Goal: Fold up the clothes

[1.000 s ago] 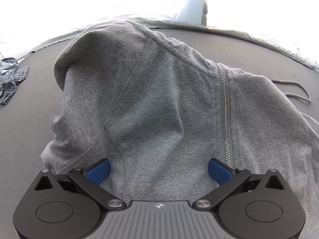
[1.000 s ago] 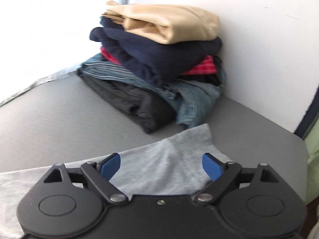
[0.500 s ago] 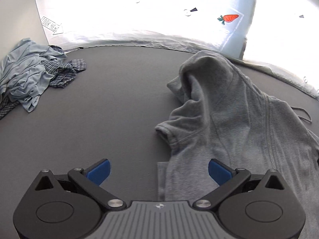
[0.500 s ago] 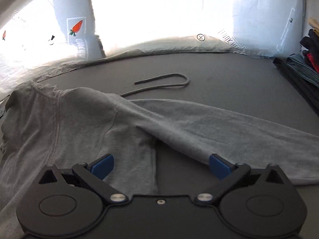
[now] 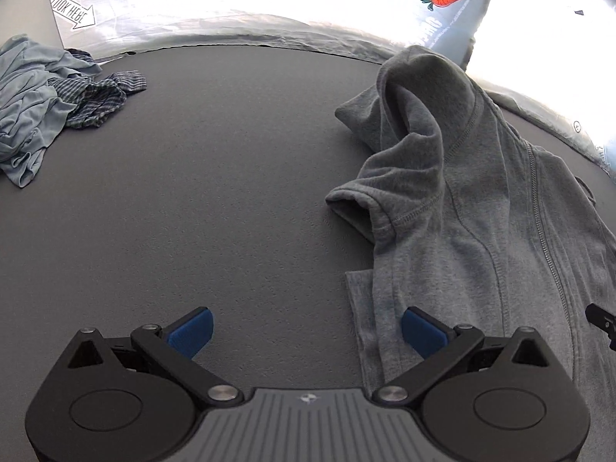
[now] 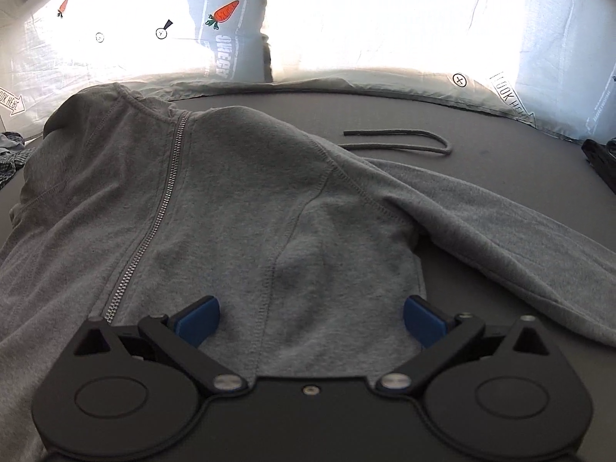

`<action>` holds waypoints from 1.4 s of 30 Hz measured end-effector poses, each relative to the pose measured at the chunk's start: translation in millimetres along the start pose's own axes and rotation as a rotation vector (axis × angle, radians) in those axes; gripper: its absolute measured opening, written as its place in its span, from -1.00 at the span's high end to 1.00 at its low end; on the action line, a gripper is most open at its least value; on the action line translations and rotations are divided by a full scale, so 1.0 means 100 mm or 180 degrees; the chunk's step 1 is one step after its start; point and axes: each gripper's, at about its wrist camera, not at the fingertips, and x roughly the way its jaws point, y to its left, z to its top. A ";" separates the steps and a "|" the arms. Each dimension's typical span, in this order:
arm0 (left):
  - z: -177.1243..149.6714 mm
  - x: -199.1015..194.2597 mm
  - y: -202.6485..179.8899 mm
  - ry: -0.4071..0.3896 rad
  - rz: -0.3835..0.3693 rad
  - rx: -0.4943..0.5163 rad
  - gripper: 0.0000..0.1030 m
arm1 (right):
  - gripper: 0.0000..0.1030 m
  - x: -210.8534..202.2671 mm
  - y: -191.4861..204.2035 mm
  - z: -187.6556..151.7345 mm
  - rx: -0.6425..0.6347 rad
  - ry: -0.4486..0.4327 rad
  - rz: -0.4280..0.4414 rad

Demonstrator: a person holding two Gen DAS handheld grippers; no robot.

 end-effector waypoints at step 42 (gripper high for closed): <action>-0.05 -0.06 -0.41 -0.0358 -0.0116 0.0625 0.97 | -1.00 0.03 -0.01 -0.06 0.0054 -0.0160 0.0009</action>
